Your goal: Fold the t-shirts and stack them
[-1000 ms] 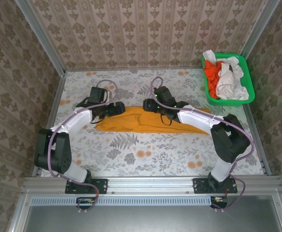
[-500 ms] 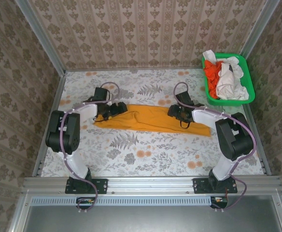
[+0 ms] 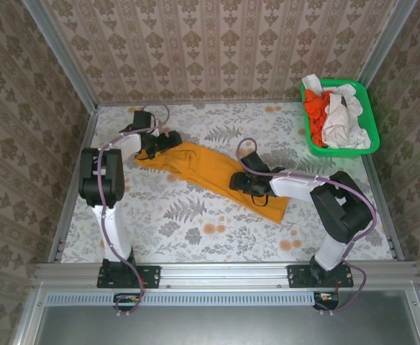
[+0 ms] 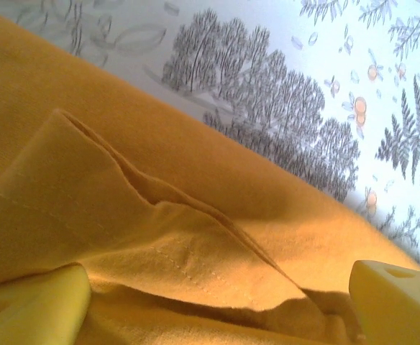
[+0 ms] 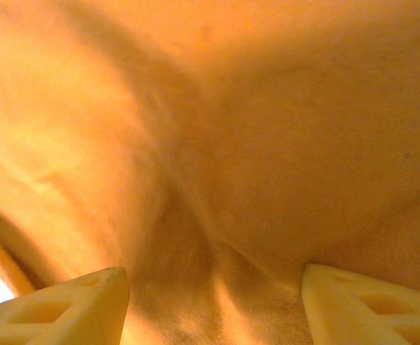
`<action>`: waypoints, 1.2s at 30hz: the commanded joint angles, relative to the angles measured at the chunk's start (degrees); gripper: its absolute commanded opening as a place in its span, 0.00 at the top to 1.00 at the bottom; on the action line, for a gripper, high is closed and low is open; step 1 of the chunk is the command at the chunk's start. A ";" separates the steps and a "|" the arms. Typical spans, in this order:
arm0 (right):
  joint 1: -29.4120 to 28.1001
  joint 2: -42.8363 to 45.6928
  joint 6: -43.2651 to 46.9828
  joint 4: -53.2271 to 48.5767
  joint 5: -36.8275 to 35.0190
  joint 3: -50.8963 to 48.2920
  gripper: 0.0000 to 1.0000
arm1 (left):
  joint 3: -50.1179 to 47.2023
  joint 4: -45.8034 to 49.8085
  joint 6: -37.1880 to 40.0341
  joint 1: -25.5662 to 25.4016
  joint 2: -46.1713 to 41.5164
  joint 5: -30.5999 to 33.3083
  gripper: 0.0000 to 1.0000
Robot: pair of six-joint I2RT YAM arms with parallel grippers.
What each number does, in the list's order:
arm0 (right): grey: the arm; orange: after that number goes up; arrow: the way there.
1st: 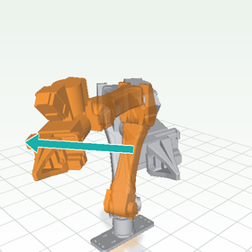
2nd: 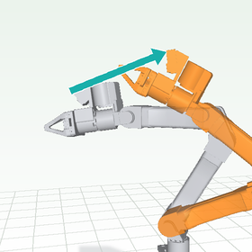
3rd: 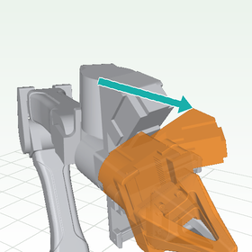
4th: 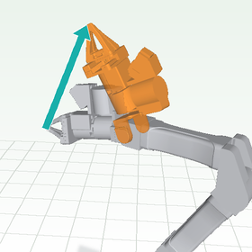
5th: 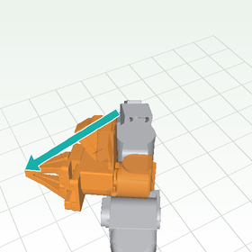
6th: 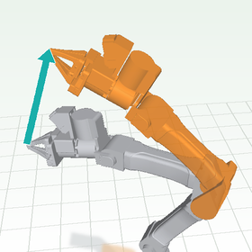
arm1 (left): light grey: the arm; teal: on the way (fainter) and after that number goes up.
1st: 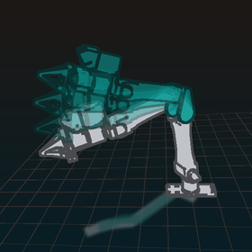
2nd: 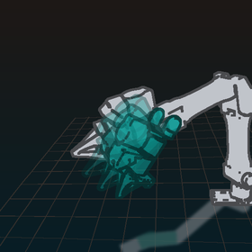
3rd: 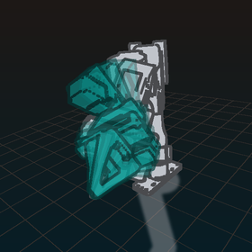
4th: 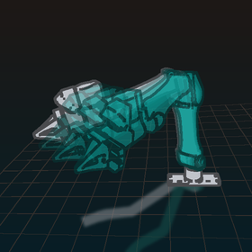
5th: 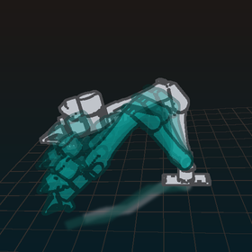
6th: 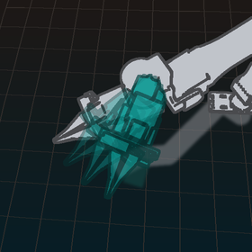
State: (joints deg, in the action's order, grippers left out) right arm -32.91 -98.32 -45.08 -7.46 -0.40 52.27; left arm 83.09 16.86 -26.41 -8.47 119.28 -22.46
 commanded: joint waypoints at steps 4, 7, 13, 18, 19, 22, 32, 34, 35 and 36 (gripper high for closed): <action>-0.29 4.95 3.51 -3.03 -1.70 1.40 0.35 | 4.29 5.20 1.95 0.32 4.25 0.92 0.01; 1.52 6.27 6.43 -4.68 -4.34 2.68 0.35 | 3.51 4.61 2.33 -0.35 0.62 2.50 0.00; 6.89 4.01 7.59 -4.31 -2.94 3.60 0.35 | -2.40 2.55 1.24 -2.37 -9.62 6.66 0.00; 8.64 0.94 7.97 -4.39 -2.03 3.73 0.35 | -8.04 0.06 -2.15 -4.88 -13.53 7.76 0.00; 8.71 0.49 7.98 -4.32 -1.89 3.57 0.36 | -8.96 -0.62 -2.81 -5.38 -13.35 7.95 0.01; 8.58 -0.28 7.50 -3.97 -0.17 2.49 0.36 | -10.30 -2.05 -4.79 -5.95 -10.83 6.94 0.08; 5.24 1.64 4.52 -1.86 1.61 -3.87 0.37 | -3.21 -1.58 -5.11 -5.18 2.41 3.14 0.17; 3.75 1.81 3.63 -1.76 1.59 -4.53 0.37 | -0.20 -0.57 -4.44 -4.55 4.67 2.53 0.15; 3.08 1.90 3.32 -1.83 1.53 -4.64 0.36 | 1.19 -0.09 -4.21 -4.38 5.71 2.34 0.14; 2.11 2.04 2.89 -2.05 1.30 -4.76 0.36 | 2.96 0.65 -3.89 -4.12 7.10 2.06 0.13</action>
State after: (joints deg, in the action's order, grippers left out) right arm -28.56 -96.51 -39.75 -7.03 -0.71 49.52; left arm 84.42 13.54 -30.83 -13.54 121.08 -19.20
